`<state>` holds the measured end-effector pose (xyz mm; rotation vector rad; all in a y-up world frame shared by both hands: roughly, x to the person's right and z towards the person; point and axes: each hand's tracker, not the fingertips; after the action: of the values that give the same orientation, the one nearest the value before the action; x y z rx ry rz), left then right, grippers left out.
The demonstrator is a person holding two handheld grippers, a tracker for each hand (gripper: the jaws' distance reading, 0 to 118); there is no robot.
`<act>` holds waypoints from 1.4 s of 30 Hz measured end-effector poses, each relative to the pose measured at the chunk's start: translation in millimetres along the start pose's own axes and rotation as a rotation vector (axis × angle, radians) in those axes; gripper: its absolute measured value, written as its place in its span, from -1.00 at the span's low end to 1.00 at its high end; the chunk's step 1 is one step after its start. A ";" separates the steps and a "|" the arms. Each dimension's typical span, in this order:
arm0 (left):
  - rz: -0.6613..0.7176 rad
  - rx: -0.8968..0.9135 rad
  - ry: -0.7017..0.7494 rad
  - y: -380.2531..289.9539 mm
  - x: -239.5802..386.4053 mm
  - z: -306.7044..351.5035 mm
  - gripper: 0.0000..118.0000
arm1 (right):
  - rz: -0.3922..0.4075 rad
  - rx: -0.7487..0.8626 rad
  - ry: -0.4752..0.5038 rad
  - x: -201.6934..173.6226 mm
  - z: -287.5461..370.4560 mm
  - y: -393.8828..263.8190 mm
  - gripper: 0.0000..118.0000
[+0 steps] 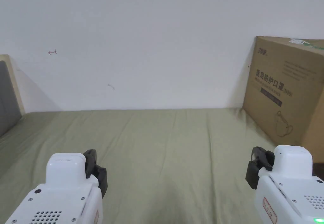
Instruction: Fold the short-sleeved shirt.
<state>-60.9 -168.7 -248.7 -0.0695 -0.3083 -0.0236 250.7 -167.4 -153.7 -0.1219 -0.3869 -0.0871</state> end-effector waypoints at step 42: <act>1.018 -1.033 -0.997 -301.6 -18.4 -168.9 0.38 | -0.705 -1.186 0.491 46.3 -93.2 -247.2 -1.00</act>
<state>-37.5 -481.4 -395.4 -1.2824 -1.2026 0.8951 301.3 -427.3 -196.4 -1.1104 0.1777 -1.0249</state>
